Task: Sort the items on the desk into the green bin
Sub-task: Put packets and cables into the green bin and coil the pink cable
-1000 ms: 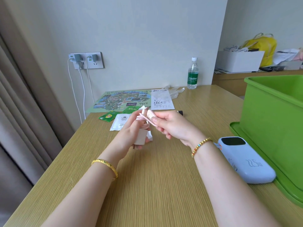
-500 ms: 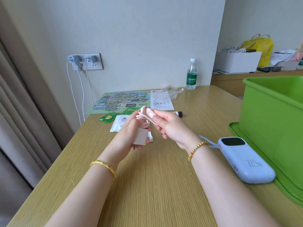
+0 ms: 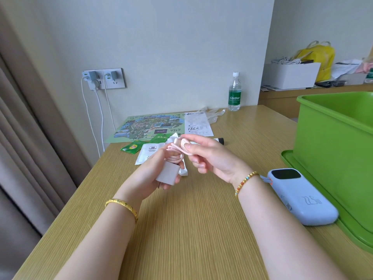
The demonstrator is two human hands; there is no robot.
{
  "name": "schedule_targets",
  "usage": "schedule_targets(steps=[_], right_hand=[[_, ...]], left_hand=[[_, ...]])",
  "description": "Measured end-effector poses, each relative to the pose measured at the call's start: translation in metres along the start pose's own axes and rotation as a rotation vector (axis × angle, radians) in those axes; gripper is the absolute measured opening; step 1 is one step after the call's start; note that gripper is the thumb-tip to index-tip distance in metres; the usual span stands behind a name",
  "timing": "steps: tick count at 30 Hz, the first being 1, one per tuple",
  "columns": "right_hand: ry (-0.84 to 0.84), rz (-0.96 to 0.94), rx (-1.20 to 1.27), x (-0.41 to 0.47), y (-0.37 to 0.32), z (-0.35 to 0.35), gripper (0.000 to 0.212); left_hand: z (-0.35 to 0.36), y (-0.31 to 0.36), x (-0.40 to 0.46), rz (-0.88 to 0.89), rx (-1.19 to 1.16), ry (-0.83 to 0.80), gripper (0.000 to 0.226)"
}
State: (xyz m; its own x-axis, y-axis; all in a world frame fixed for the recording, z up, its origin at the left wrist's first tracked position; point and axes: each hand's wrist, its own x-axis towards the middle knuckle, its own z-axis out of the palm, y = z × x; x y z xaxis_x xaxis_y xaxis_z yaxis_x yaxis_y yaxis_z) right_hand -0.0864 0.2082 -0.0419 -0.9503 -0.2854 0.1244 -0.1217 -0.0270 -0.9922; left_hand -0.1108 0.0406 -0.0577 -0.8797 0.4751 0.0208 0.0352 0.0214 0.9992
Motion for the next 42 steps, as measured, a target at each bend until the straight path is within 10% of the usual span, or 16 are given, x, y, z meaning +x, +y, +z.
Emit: schedule_targets(steps=[15, 29, 34, 42], right_hand=[[-0.013, 0.010, 0.003, 0.003, 0.008, 0.007, 0.023], [0.237, 0.092, -0.132, -0.014, 0.006, 0.026, 0.028], [0.146, 0.088, 0.189, -0.025, -0.016, 0.034, 0.025], [0.289, -0.094, 0.255, -0.066, -0.079, -0.003, 0.015]], left_hand=[[-0.003, -0.009, 0.002, -0.066, -0.021, -0.022, 0.034], [0.018, 0.001, -0.005, 0.210, -0.183, 0.429, 0.024], [0.046, 0.032, -0.007, 0.254, -0.118, 0.540, 0.036], [0.108, 0.101, -0.002, 0.314, 0.045, 0.323, 0.031]])
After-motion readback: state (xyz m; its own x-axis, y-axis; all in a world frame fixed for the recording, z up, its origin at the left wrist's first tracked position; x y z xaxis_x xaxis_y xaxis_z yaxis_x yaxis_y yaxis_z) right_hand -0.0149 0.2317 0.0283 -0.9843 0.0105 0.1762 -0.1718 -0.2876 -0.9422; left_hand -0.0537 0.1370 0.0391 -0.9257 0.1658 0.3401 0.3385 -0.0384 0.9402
